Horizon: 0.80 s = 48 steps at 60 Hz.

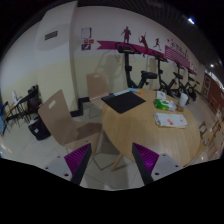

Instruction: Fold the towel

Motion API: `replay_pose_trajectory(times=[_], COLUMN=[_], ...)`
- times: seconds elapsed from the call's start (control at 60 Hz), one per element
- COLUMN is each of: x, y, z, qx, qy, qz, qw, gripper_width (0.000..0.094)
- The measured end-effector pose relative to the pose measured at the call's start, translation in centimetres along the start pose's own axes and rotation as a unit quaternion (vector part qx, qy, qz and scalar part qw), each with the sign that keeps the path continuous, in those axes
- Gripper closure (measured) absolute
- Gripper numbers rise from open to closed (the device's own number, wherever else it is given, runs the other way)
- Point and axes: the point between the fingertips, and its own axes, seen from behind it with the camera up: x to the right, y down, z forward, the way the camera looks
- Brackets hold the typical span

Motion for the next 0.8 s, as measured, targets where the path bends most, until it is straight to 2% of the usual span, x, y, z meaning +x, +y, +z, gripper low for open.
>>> replay_pose_trajectory(times=[0.267,0.467,0.65,0.8], x=[6.6,14.4,20.2,23.5], y=[-0.8,-0.9,-1.2,-2.2], z=[2.1,4.9,8.3,12.5], qx=[0.004,0.017,0.027,0.051], qy=[0.067,0.110,0.134,0.128], qz=[0.028,0.044,0.054,0.048], qw=[0.997,0.993,0.989,0.989], gripper_width=[0.0079,0.0076,0.0072,0.0076])
